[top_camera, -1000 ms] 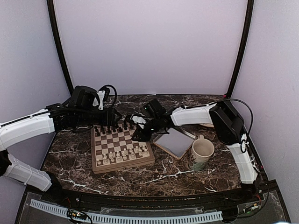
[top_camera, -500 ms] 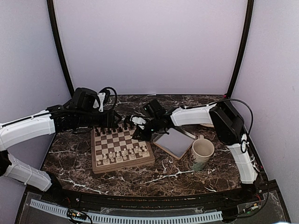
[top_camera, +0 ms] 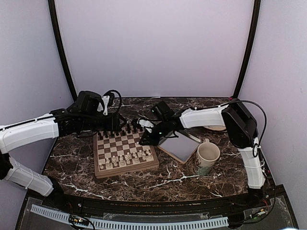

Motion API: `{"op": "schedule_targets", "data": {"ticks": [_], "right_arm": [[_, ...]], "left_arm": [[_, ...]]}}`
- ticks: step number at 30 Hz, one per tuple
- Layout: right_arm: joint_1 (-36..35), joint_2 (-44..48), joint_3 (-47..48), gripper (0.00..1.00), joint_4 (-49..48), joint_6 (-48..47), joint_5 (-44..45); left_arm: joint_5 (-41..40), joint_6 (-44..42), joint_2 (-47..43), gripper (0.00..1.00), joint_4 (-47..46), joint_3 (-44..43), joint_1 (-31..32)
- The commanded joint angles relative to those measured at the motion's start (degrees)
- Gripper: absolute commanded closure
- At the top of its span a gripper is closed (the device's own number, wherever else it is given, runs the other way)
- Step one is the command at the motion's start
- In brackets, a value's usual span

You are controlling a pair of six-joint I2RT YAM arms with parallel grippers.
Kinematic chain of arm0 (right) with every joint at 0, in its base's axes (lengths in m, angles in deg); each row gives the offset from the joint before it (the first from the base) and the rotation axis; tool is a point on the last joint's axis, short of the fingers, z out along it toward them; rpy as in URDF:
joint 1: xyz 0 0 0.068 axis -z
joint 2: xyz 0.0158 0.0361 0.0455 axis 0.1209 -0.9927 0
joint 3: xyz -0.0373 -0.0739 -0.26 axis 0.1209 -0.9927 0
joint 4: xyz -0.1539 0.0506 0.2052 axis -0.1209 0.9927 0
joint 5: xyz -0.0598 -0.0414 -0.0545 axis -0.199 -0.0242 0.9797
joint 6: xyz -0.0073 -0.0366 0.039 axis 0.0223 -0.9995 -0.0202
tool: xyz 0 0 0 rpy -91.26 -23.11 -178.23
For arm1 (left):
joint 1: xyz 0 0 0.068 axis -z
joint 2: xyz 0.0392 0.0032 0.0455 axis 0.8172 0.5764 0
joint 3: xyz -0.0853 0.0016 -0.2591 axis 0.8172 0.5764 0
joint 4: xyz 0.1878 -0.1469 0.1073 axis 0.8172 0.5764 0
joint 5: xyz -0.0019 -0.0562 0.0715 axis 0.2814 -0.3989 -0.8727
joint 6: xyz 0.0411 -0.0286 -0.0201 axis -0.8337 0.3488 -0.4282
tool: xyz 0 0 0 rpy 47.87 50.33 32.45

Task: Set up the chess pieces on the board
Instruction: Pick up the pawn from the chessboard.

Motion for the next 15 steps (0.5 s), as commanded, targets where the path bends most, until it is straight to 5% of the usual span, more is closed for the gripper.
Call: {"op": "schedule_targets", "data": {"ticks": [1,15], "right_arm": [[2.5,6.1,-0.8,0.88,0.5,5.6,-6.2],[7.5,15.1,-8.1,0.87,-3.3,12.8,-13.8]], "left_arm": [[6.0,3.6,2.5,0.42,-6.4,1.7,-0.9],[27.0,26.3,16.2,0.50,-36.5,4.5,-3.0]]}}
